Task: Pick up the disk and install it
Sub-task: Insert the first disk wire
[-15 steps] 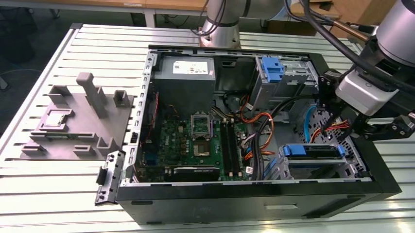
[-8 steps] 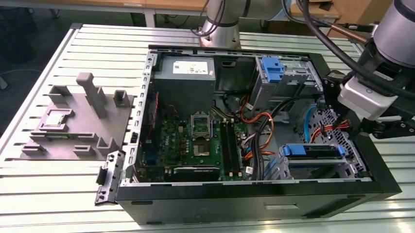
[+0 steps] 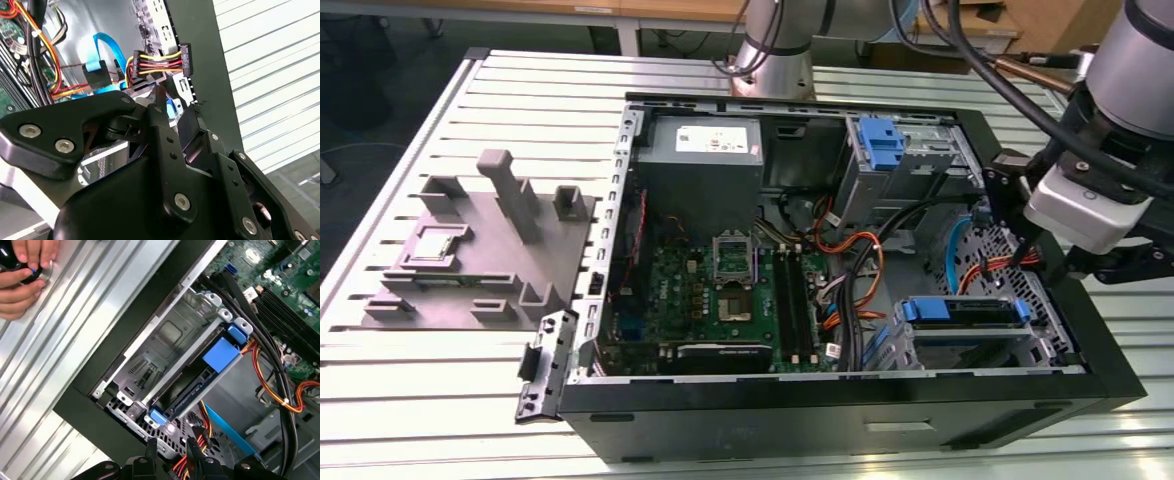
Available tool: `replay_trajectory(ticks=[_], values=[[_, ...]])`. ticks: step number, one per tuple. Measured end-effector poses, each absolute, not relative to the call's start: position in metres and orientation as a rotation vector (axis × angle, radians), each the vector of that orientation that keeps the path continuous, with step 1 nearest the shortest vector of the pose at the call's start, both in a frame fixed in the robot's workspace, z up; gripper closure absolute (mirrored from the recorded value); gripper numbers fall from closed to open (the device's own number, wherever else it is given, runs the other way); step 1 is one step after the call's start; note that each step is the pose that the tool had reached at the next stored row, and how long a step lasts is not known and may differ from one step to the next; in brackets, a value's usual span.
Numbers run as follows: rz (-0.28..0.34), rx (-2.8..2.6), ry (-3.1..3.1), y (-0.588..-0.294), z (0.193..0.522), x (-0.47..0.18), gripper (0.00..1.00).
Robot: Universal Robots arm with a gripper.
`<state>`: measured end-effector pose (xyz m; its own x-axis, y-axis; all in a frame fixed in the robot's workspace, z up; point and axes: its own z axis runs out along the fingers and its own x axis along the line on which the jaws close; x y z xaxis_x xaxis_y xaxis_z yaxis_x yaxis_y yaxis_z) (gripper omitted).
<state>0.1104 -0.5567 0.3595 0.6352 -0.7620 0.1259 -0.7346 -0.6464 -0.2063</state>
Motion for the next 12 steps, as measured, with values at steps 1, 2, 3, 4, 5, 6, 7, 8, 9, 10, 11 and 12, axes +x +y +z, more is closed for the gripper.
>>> replay_trajectory(ticks=[1,2,3,4,5,6,7,8,9,10,11,12], values=[[-0.310,-2.730,1.239,-0.5568,0.3593,0.1104,0.63],[-0.317,-2.742,1.229,-0.5568,0.3592,0.1104,0.63],[-0.323,-2.755,1.221,-0.5568,0.3591,0.1104,0.63],[-0.327,-2.765,1.212,-0.5568,0.3591,0.1104,0.63],[-0.328,-2.769,1.203,-0.5567,0.3590,0.1104,0.63],[-0.329,-2.772,1.195,-0.5567,0.3591,0.1104,0.63],[-0.329,-2.774,1.187,-0.5567,0.3591,0.1104,0.63],[-0.329,-2.776,1.180,-0.5566,0.3591,0.1104,0.63],[-0.329,-2.777,1.178,-0.5566,0.3590,0.1104,0.63],[-0.329,-2.778,1.175,-0.5566,0.3590,0.1104,0.63],[-0.329,-2.779,1.172,-0.5566,0.3591,0.1104,0.63],[-0.328,-2.782,1.164,-0.5567,0.3591,0.1103,0.63]])
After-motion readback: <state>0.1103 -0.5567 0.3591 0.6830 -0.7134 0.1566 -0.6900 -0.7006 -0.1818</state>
